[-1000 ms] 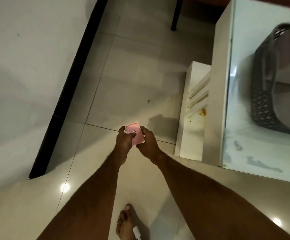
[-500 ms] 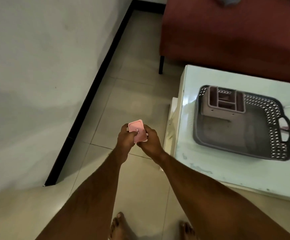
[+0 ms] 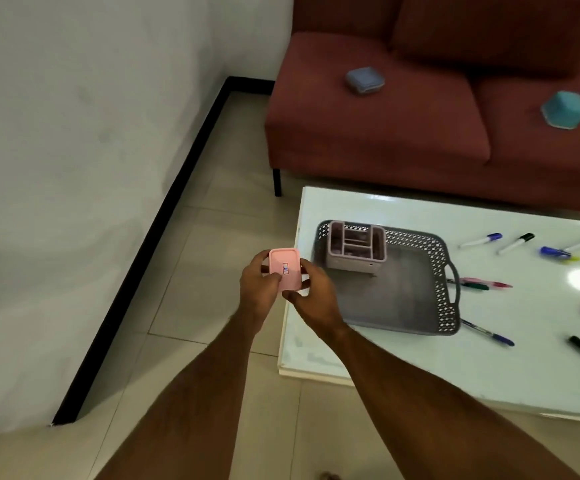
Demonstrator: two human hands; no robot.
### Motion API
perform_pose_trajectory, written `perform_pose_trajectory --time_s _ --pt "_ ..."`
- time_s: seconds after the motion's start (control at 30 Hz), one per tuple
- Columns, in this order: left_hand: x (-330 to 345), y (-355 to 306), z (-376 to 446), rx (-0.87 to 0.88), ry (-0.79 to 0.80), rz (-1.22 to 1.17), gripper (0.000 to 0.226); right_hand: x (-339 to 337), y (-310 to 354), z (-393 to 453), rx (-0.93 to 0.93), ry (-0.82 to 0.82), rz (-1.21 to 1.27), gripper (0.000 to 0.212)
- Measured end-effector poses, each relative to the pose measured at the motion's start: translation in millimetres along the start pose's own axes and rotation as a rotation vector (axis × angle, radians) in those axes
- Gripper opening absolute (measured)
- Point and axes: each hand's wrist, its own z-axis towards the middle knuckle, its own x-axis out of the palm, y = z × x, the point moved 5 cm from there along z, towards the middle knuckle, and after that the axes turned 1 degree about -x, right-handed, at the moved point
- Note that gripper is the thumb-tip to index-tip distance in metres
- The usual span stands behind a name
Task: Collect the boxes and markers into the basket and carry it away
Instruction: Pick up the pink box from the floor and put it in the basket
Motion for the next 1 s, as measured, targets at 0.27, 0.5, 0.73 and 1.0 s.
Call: perform_pose_trajectory --time_s 0.27,0.5,0.73,1.0 --pt "68 -21 -16 0.055 0.012 0.086 0.041 -69 -31 -1 0.037 -0.095 0.055 0.052" --pt "109 -4 -17 0.126 0.123 0.340 0.046 -84 -74 -6 0.149 -0.070 -0.009 0.051" --pt "132 12 -11 0.061 0.225 0.408 0.051 -83 -94 -3 0.319 0.003 -0.065 0.047" --pt "143 28 2 -0.007 0.250 0.321 0.043 -76 -109 11 0.378 0.057 -0.094 0.036"
